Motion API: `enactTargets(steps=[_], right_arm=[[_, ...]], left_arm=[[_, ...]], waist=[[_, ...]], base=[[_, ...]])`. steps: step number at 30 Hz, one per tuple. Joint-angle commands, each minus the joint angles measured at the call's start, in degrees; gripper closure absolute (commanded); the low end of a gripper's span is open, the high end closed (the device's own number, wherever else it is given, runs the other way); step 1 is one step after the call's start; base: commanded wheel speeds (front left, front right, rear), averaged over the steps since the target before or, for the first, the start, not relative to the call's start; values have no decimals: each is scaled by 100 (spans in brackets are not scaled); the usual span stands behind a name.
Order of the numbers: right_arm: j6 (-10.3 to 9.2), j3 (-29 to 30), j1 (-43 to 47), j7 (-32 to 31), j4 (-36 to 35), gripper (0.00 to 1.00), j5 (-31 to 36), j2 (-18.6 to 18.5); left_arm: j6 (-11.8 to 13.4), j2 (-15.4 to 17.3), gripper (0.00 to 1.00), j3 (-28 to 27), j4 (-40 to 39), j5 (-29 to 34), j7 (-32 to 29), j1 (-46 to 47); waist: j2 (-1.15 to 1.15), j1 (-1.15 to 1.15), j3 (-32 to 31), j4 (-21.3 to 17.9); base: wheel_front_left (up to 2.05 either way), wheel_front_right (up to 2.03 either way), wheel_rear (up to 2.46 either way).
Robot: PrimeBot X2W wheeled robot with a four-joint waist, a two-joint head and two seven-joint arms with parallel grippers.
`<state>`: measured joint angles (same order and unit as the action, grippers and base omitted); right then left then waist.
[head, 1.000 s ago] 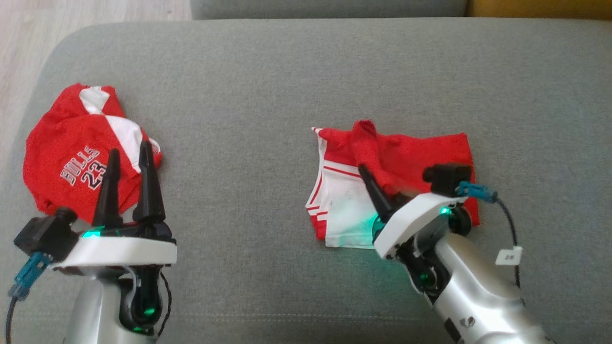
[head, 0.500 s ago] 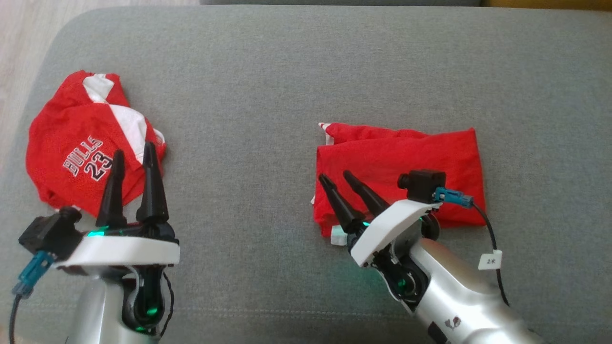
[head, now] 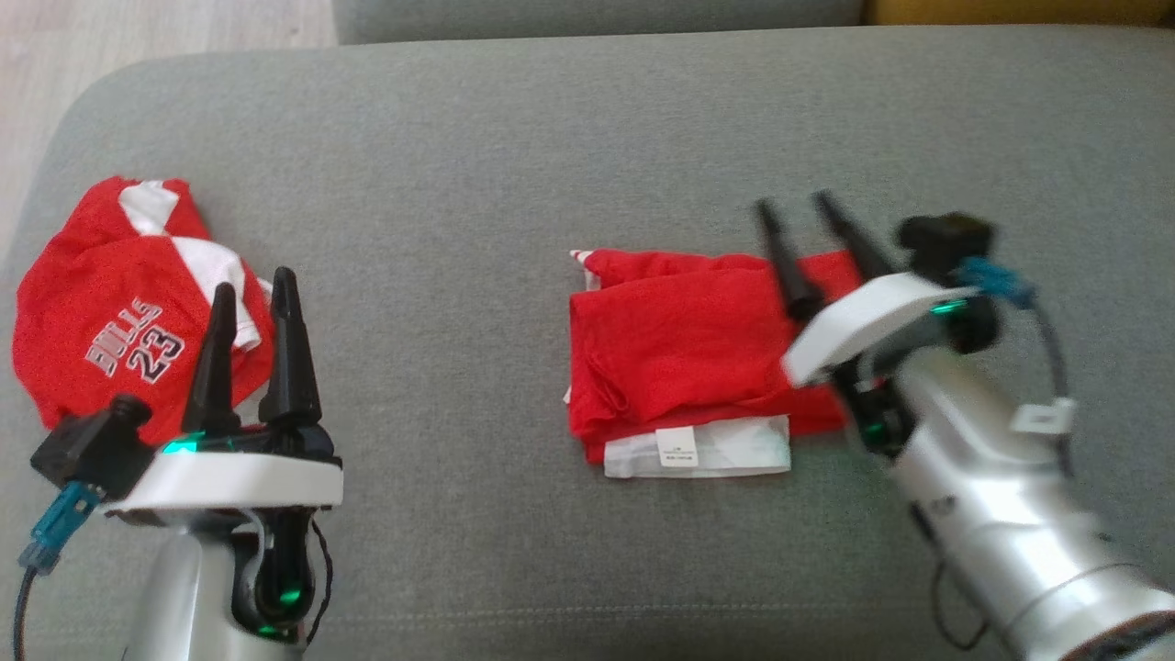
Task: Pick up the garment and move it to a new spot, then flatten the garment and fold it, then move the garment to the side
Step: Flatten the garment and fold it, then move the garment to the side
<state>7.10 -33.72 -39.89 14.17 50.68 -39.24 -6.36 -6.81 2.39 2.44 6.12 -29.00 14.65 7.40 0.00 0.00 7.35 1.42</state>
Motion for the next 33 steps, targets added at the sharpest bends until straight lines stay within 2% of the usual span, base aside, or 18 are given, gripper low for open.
enactTargets(steps=[1, 4, 6, 10, 14, 21, 28, 33], right_arm=[[39, 104, -62, 72, -147, 0, 141, -40], [39, 647, 172, 79, -627, 0, 459, -273], [39, 973, 424, 81, -1005, 0, 881, -468], [39, 1636, 1063, 82, -1820, 0, 1768, -624], [39, 2272, 1751, 82, -2558, 0, 2592, -529], [39, 3066, 2633, 82, -3402, 0, 3522, -104], [39, 3287, 2975, 83, -3693, 0, 3838, 170], [39, 3290, 2971, 83, -3648, 0, 3915, 238]], left_arm=[[15, 49, 0, -183, -226, 9, 35, 204], [35, 49, 0, -172, -279, -1, 35, 207], [44, 49, 0, -149, -306, -1, 35, 216], [39, 49, 0, -74, -320, 144, 35, 204], [30, 49, 0, 30, -277, 384, 35, 112], [159, 49, 0, 114, -448, 808, 35, -140], [281, 49, 0, 214, -563, 1245, 35, -275], [341, 49, 0, 256, -575, 1300, 35, -269]], waist=[[0, 0, -28, -40], [0, 0, -41, -95], [0, 0, -37, -114], [0, 0, -48, -125], [0, 0, -71, -96], [0, 0, -152, -45], [0, 0, -199, -29], [0, 0, -163, -21]], base=[[0, 0, 0], [0, 0, 0], [0, 0, 0], [0, 0, 0], [0, 0, 0], [0, 0, 0], [0, 0, 0], [0, 0, 0]])
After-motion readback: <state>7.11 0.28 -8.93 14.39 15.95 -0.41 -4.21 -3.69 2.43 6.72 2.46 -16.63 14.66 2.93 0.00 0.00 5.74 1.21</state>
